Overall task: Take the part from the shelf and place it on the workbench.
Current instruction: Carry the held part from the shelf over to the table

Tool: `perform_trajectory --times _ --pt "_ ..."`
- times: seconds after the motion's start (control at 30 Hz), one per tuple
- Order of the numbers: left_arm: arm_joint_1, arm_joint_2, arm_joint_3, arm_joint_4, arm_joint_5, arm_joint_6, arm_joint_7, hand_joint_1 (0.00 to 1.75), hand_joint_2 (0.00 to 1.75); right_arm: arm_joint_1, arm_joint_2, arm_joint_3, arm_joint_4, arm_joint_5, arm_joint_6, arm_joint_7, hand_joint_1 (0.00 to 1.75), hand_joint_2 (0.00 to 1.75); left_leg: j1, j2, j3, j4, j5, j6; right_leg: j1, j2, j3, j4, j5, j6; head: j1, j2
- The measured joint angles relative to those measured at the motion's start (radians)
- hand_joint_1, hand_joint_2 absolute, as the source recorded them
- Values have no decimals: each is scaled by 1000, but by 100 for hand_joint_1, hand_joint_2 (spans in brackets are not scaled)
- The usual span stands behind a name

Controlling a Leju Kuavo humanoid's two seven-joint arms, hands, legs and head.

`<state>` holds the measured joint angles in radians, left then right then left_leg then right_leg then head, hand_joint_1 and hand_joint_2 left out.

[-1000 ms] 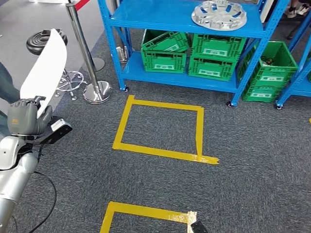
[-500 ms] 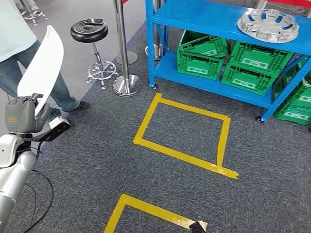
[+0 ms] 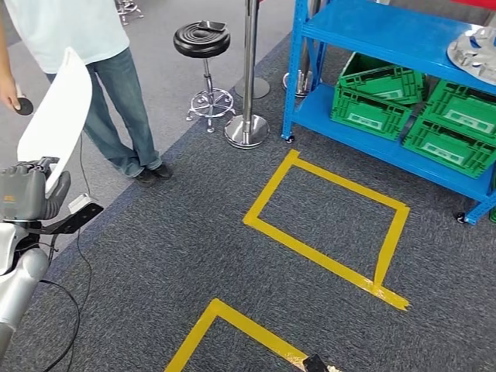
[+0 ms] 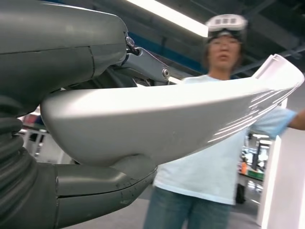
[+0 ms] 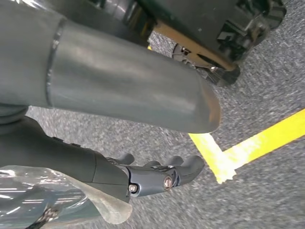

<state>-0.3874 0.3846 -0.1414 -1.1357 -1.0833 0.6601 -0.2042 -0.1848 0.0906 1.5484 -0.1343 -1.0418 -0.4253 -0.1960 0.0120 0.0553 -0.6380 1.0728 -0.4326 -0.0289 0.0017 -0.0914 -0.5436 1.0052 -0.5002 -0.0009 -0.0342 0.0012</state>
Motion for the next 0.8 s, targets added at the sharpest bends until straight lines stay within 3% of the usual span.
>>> perform_trajectory --times 0.07,0.13,0.2,0.27,0.33,0.37,0.4,0.43,0.5,0.57,0.63,0.67,0.7,0.73,0.8 --pt "2 1 2 0 1 1 0 175 175 0 -3 -1 0 -12 -14 4 0 0 -9 13 21 -45 1 16 5 -22 4 1 -7 10 0 0" --pt "16 8 8 -8 -1 5 4 175 175 8 -12 -9 1 -52 -59 12 0 0 -10 -12 21 -49 3 33 2 -34 9 0 -14 22 0 0" --pt "42 18 21 -30 -2 11 10 175 175 27 -28 -27 3 -97 -101 17 0 0 -8 -34 23 -53 4 47 -4 10 -5 34 -42 32 0 0" --pt "77 21 36 -60 0 17 17 175 175 49 -50 -45 7 -125 -118 19 0 0 -8 -55 24 -54 4 57 -6 71 -60 149 -101 35 2 0" --pt "126 19 52 -93 3 19 22 175 175 68 -73 -62 13 -149 -130 21 0 0 -12 -79 24 -54 3 61 -3 88 -131 280 -146 31 2 0" --pt "154 17 61 -111 0 19 23 175 175 75 -84 -72 16 -160 -134 21 0 0 -14 -93 25 -54 2 62 -2 90 -151 304 -142 28 2 0" --pt "182 14 70 -130 -4 18 25 175 175 81 -95 -82 20 -170 -136 19 0 0 -16 -106 25 -54 2 62 0 94 -149 285 -117 22 2 0" --pt "207 11 77 -150 -8 18 27 175 175 84 -106 -91 23 -178 -137 17 0 0 -17 -120 26 -54 2 62 2 104 -127 227 -77 15 2 0" --pt "244 3 88 -184 -16 18 31 175 175 88 -125 -107 30 -187 -137 15 0 0 -17 -148 25 -53 3 61 6 150 -61 79 -8 -1 2 0" --pt "267 -4 95 -209 -20 15 36 175 175 89 -137 -118 35 -195 -140 13 0 0 -14 -173 22 -53 6 56 8 175 -20 6 11 -5 2 0" --pt "289 -10 102 -232 -26 8 41 175 175 88 -143 -130 38 -210 -146 11 0 0 -12 -198 19 -57 12 44 9 153 -7 -5 13 -5 2 0" --pt "301 -14 105 -246 -31 3 45 175 175 88 -146 -137 39 -220 -149 8 0 0 -12 -196 18 -55 10 40 7 140 -3 -13 17 -7 1 0" --pt "309 -16 106 -259 -38 -3 49 175 175 89 -148 -144 41 -227 -152 5 0 0 -15 -179 11 -41 -1 36 5 126 2 -23 22 -10 0 0" --pt "315 -20 107 -271 -46 -10 54 175 175 90 -150 -150 43 -235 -154 2 0 0 -16 -151 -3 -7 -24 32 2 111 7 -32 27 -12 -3 0" --pt "321 -30 107 -291 -60 -20 64 175 175 95 -154 -160 47 -247 -156 -3 0 0 -13 -89 -55 116 -93 24 2 80 10 -39 28 -15 -5 0"
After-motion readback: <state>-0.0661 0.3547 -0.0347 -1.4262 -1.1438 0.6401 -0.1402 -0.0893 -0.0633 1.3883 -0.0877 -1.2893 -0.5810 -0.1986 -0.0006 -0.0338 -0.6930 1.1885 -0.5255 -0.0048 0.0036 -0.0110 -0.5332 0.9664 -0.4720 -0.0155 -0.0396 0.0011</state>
